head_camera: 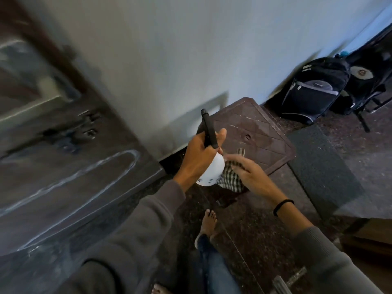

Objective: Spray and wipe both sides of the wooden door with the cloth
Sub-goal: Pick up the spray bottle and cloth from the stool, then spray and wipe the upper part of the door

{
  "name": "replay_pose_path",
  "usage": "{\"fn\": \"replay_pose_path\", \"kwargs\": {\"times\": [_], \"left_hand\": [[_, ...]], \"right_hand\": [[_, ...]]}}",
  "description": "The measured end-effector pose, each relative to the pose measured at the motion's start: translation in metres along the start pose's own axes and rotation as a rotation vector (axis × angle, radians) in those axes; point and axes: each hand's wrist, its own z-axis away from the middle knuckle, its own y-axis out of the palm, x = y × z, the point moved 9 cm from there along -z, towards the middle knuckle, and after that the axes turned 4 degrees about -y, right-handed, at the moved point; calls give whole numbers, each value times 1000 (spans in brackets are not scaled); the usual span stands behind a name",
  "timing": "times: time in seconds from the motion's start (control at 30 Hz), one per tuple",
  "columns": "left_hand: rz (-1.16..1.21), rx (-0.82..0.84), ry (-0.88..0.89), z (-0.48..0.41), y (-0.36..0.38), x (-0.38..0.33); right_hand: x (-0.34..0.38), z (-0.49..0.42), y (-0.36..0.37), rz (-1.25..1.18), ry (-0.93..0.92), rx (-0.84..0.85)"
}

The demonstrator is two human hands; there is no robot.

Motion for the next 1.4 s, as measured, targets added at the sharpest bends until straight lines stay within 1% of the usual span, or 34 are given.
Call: {"fn": "replay_pose_path", "kwargs": {"times": [0.1, 0.17, 0.23, 0.3, 0.37, 0.43, 0.5, 0.53, 0.6, 0.67, 0.77, 0.9, 1.0, 1.07, 1.1, 1.13, 1.2, 1.23, 1.3, 1.4], "left_hand": [[79, 3, 68, 47, -34, -22], [159, -7, 106, 82, -55, -41], [229, -35, 135, 120, -78, -61], [246, -50, 179, 159, -102, -87], [183, -43, 229, 197, -131, -112], [13, -86, 248, 233, -163, -133], [-100, -200, 240, 264, -195, -146], [-93, -255, 253, 282, -210, -153], [1, -315, 321, 314, -234, -169], [101, -312, 444, 340, -250, -190], [140, -320, 609, 374, -274, -228], [111, -383, 729, 409, -307, -274], [180, -391, 753, 426, -342, -303], [231, -399, 767, 439, -368, -321], [238, -410, 779, 446, -381, -330], [236, -423, 785, 452, -392, -339], [226, -457, 796, 464, -419, -357], [219, -471, 799, 469, -432, -365], [199, -489, 805, 479, -456, -383], [138, -513, 830, 492, -491, -411]], "right_hand": [[44, 34, 48, -45, -43, 159], [82, 55, 72, -79, -126, 161], [127, 80, 89, -110, -225, 70], [171, 108, 97, -113, -329, -42], [215, 138, 104, -96, -434, -124], [255, 164, 111, -87, -516, -159], [290, 183, 122, -99, -567, -150], [307, 192, 129, -98, -594, -140], [340, 206, 142, -74, -642, -127], [369, 215, 150, -50, -683, -122], [417, 234, 158, -49, -754, -121], [475, 241, 157, -39, -814, -11], [523, 240, 142, -53, -849, 26], [566, 246, 124, -63, -905, -25], [591, 249, 113, -58, -955, -91], [613, 254, 99, -45, -1004, -194], [664, 262, 76, 59, -1109, -415], [690, 266, 71, 130, -1139, -481], [738, 268, 67, 282, -1129, -523], [804, 271, 74, 457, -1068, -474]]}}
